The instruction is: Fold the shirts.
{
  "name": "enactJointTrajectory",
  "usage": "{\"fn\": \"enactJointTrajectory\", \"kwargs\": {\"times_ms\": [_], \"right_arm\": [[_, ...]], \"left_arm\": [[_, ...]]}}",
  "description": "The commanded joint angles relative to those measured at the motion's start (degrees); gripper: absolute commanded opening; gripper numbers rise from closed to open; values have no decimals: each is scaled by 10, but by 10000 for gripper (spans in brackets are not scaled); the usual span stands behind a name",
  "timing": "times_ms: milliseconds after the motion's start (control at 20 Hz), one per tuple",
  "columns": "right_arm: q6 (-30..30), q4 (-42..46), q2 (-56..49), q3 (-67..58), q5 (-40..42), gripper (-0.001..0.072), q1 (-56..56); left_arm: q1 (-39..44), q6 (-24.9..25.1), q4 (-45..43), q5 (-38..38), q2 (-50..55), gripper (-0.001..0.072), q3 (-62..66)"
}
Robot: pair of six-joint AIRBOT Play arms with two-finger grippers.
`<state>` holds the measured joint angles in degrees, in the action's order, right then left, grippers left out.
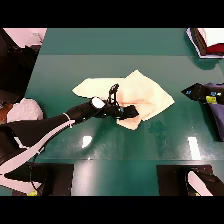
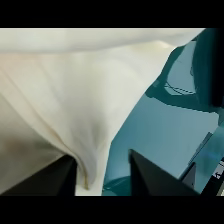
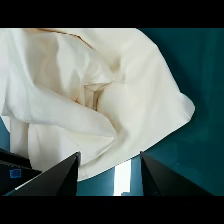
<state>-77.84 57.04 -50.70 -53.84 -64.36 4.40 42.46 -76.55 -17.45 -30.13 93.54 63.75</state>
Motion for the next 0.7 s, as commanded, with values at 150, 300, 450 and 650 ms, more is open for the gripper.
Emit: {"fn": "enactJointTrajectory", "kwargs": {"times_ms": [150,300,450,650], "right_arm": [[-1,0,0,0,-6,446,-1],[-1,0,0,0,-7,446,-1],[-1,0,0,0,-6,446,-1],[-1,3,1,0,-14,446,2]], "left_arm": [[0,24,14,21,2,236,35],[0,24,2,12,5,23,35],[0,18,2,5,12,22,35],[-11,16,1,-13,7,21,35]]}}
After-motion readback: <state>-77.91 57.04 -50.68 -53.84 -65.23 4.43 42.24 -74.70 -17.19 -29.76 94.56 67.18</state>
